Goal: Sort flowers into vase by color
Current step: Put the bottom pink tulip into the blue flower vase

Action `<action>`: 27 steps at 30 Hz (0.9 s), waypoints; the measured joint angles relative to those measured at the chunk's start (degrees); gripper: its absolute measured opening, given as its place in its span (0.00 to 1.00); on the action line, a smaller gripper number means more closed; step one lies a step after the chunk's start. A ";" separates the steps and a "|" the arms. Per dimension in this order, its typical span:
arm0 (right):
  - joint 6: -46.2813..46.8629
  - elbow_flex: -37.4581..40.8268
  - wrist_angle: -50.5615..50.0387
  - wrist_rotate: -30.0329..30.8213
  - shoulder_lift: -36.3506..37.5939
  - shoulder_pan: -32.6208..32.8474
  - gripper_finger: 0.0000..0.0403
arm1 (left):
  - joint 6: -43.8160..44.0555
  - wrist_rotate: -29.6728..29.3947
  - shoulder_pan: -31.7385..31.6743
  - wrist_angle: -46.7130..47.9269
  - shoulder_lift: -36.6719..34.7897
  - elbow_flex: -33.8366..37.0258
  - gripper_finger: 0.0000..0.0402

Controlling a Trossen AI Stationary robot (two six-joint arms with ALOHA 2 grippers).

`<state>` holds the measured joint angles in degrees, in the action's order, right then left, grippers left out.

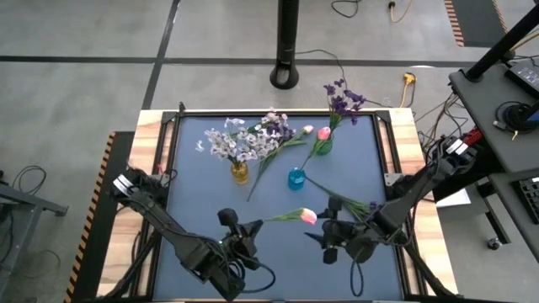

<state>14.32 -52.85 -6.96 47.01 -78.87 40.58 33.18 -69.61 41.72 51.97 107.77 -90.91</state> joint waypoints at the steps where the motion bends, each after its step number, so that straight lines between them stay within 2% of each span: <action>1: 0.10 1.53 2.89 1.56 0.02 0.00 0.54 | -0.14 -0.53 -0.01 -0.01 0.00 0.00 0.00; 4: 1.11 7.46 15.84 7.58 -0.61 0.00 0.54 | 0.18 -5.00 0.11 -0.98 0.00 0.00 0.00; 7: -3.77 14.01 36.63 11.59 -3.26 -0.48 0.54 | 0.36 -9.09 -0.06 -4.38 -0.01 -0.01 0.00; 9: -9.85 17.12 53.18 10.27 -5.74 -1.36 0.54 | 0.26 -9.59 -0.58 -6.57 -0.02 -0.02 0.00; 11: -16.15 18.72 68.31 6.14 -8.35 -2.51 0.54 | 0.14 -9.50 -1.18 -8.77 -0.02 -0.02 0.00; 14: -23.84 19.13 83.25 -0.08 -12.37 -4.07 0.54 | 0.14 -9.46 -2.29 -11.81 0.09 -0.02 0.00; 17: -27.48 17.79 90.04 -1.03 -15.07 -5.69 0.54 | 0.10 -9.14 -3.17 -12.90 0.26 -0.03 0.00; 22: -27.75 13.88 90.02 -6.58 -17.48 -9.18 0.54 | 0.20 -7.91 -4.35 -16.18 0.26 -0.03 0.00; 27: -27.52 10.54 90.11 -7.12 -18.65 -11.10 0.53 | 0.15 -7.72 -4.44 -16.68 0.26 -0.02 0.00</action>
<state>-13.20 -42.31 83.15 39.89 -97.52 29.48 33.34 -77.33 37.28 35.30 108.03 -90.94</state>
